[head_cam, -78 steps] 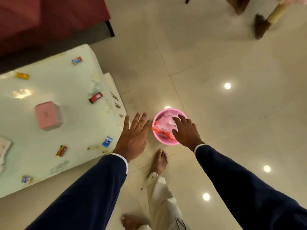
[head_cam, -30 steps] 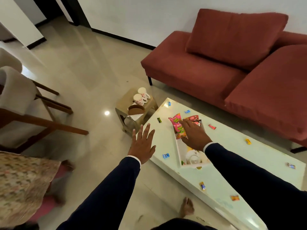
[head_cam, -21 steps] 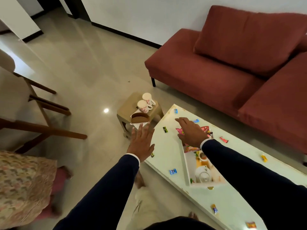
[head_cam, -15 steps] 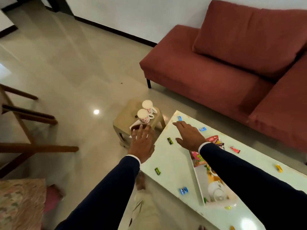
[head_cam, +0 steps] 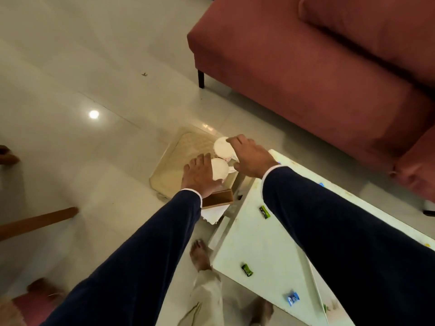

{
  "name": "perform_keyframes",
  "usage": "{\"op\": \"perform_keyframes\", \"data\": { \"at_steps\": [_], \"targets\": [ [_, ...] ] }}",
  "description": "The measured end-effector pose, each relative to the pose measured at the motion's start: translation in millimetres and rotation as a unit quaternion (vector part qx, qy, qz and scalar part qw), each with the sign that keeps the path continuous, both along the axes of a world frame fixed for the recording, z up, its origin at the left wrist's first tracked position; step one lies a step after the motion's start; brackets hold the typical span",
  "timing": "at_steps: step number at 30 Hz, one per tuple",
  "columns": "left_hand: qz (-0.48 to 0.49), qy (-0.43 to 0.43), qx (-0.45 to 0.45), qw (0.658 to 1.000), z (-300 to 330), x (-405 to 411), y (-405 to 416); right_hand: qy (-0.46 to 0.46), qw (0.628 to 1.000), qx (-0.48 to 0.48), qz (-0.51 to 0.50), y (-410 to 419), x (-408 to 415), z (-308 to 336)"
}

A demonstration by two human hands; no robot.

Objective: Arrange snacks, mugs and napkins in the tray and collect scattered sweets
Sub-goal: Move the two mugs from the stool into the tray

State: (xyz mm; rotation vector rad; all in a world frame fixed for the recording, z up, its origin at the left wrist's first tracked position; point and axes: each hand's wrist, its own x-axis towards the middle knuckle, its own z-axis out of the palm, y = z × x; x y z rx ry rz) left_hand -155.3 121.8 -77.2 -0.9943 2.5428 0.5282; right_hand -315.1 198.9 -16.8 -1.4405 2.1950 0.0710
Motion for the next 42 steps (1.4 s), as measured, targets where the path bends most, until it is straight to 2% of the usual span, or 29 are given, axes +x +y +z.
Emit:
{"op": "perform_keyframes", "data": {
  "at_steps": [7,12,16,20,22,24,26,27,29,32,33,34,35,36,37,42],
  "targets": [
    [-0.026,-0.016,-0.002,1.000,-44.7,-15.0,-3.1,0.123,0.977,0.057,0.162,-58.5,-14.0,-47.8],
    [-0.017,0.035,-0.027,0.999,-75.7,-15.7,-4.0,0.082,0.973,0.100,0.189,-75.0,-23.5,-97.5],
    [-0.001,0.088,-0.023,0.996,-89.6,-15.0,-4.1,0.054,0.981,0.047,0.179,-75.4,-28.8,-122.2],
    [0.013,0.125,0.001,0.992,-96.4,-16.8,-7.1,-0.007,0.993,0.014,0.114,-68.1,-43.4,-131.5],
    [0.023,0.132,0.024,0.991,-97.4,-15.5,-8.8,-0.084,0.996,-0.011,0.023,-51.0,-58.3,-127.0],
    [0.042,0.145,0.044,0.988,-96.9,-13.0,-10.0,-0.147,0.982,-0.059,-0.100,-19.7,-73.5,-118.8],
    [0.094,0.172,0.079,0.978,-93.1,-11.3,-11.3,-0.198,0.939,-0.126,-0.250,22.0,-82.1,-109.8],
    [0.136,0.192,0.109,0.966,-89.1,-11.4,-11.4,-0.237,0.898,-0.169,-0.330,45.3,-83.2,-105.6],
    [0.225,0.250,0.181,0.924,-78.0,-11.9,-8.5,-0.329,0.774,-0.265,-0.471,95.4,-79.7,-96.1],
    [0.330,0.346,0.297,0.827,-53.5,-10.5,7.1,-0.448,0.569,-0.349,-0.596,176.0,-64.3,-75.5],
    [0.350,0.375,0.349,0.784,-43.4,-9.7,17.9,-0.483,0.519,-0.357,-0.609,205.3,-56.4,-66.6],
    [0.363,0.396,0.396,0.745,-34.2,-8.3,30.6,-0.510,0.487,-0.360,-0.611,233.7,-45.5,-57.2],
    [0.369,0.406,0.431,0.717,-27.7,-5.5,42.3,-0.525,0.470,-0.360,-0.611,258.1,-33.1,-49.0],
    [0.365,0.404,0.451,0.707,-20.9,-4.8,59.3,-0.527,0.461,-0.359,-0.617,285.5,-18.9,-39.2],
    [0.356,0.395,0.460,0.711,-14.7,-4.4,78.1,-0.522,0.461,-0.353,-0.625,311.3,-3.9,-31.2],
    [0.257,0.311,0.420,0.813,10.3,-11.7,199.1,-0.488,0.439,-0.321,-0.683,428.0,65.3,-1.3]
  ]
}}
